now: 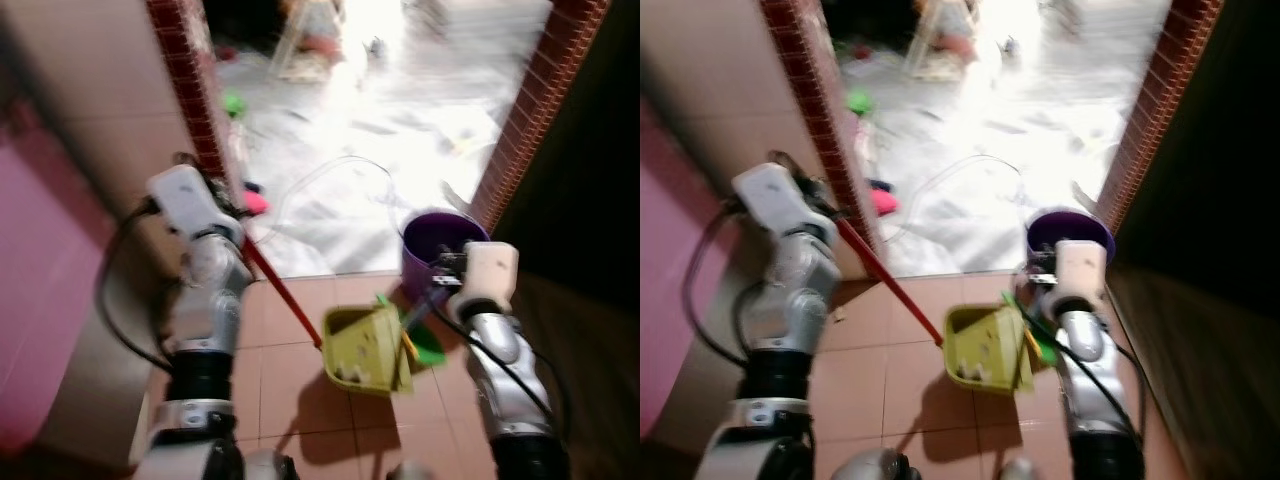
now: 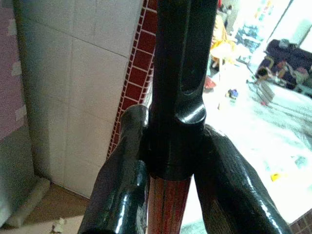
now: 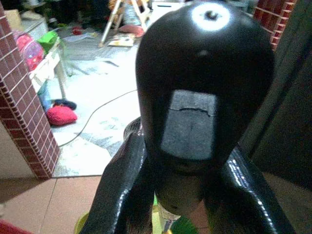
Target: Sweep floor
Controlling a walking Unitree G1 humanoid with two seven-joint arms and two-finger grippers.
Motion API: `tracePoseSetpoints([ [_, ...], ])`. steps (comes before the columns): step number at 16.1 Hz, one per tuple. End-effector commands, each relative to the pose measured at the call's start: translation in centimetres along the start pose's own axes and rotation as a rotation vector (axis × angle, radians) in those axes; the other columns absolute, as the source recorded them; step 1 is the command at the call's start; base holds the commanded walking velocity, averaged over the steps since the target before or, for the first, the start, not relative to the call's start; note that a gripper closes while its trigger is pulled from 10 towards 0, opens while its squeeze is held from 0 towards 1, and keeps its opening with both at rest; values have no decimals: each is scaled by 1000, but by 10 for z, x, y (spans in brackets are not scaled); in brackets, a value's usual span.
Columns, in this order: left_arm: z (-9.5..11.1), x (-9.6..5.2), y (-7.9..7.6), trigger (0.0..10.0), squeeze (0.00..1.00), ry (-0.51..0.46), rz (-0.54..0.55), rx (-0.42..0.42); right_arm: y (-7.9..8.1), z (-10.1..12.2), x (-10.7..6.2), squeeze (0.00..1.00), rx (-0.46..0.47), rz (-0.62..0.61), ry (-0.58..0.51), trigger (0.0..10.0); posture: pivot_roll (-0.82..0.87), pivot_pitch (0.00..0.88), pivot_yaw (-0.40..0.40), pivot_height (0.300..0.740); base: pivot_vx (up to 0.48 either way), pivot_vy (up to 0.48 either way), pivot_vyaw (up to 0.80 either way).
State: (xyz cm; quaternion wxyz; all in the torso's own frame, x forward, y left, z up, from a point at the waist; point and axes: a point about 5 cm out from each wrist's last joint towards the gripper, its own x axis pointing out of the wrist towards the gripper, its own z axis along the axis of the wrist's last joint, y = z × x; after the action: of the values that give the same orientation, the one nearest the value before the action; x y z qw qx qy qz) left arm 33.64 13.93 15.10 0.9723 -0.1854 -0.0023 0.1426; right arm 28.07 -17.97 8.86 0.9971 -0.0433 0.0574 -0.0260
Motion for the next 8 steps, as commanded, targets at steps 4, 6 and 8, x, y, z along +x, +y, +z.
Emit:
tracePoseSetpoints([
  [4, 16, 4, -2, 10000, 0, -59, -13, -8, -17, -6, -11, 0, -120, -80, 119, 10000, -133, 0, 83, 740, 0, 480, -700],
  [6, 12, 3, -3, 10000, 0, -45, -13, -1, -19, -3, -12, 0, -148, -95, 125, 10000, -140, 0, 86, 740, 0, 480, -472],
  [8, 10, 2, -4, 10000, 0, -41, -18, -13, -18, -2, -12, 0, -169, -100, 112, 10000, -142, 0, 89, 740, 0, 444, 0],
])
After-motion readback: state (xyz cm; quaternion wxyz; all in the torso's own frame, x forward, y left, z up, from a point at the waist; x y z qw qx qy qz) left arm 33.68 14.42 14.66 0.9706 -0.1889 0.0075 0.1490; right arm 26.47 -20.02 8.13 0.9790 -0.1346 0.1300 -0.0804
